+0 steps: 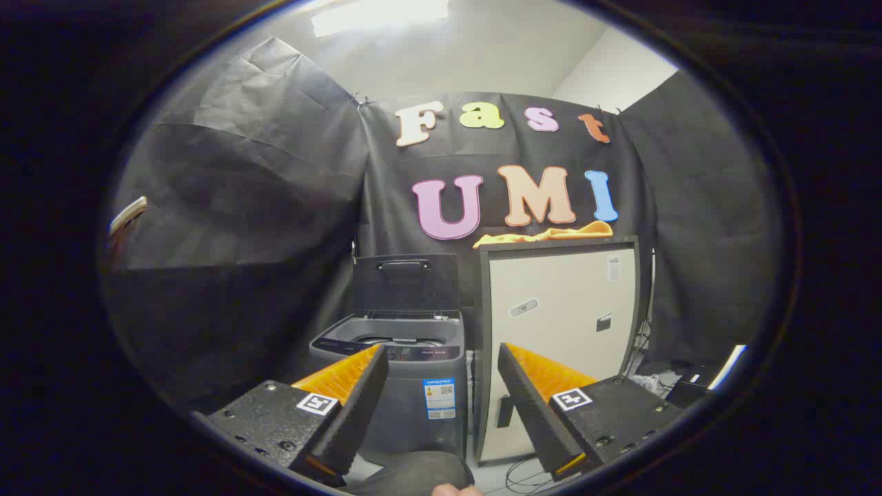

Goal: Put the clothes into the washing machine and then close the washing machine lid.

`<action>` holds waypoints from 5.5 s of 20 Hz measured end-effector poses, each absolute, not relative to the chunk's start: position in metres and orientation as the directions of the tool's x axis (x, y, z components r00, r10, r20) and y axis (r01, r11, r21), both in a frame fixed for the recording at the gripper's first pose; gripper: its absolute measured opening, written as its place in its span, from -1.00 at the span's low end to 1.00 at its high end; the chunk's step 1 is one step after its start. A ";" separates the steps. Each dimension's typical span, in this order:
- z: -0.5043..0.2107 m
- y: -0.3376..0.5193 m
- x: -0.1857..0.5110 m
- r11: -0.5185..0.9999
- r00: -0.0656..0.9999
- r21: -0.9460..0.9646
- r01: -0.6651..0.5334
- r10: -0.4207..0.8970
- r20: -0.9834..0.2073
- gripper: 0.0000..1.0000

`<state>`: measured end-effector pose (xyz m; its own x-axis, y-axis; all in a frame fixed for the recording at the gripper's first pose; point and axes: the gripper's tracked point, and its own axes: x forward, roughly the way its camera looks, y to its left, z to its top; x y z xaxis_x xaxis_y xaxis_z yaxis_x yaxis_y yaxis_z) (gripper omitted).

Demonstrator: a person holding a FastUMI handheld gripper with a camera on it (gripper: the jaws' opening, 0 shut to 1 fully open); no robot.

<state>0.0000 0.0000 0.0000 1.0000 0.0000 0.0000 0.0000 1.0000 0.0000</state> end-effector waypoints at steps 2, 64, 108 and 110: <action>0.001 -0.002 0.000 1.000 1.000 -0.005 0.004 -0.004 0.003 0.94; 0.081 -0.114 0.175 0.996 0.997 -0.054 0.072 -0.073 -0.009 0.95; 0.121 -0.208 0.373 0.953 0.918 0.139 0.269 -0.210 -0.336 -0.97; 0.138 -0.181 0.377 0.964 0.932 0.131 0.232 -0.182 -0.313 -0.97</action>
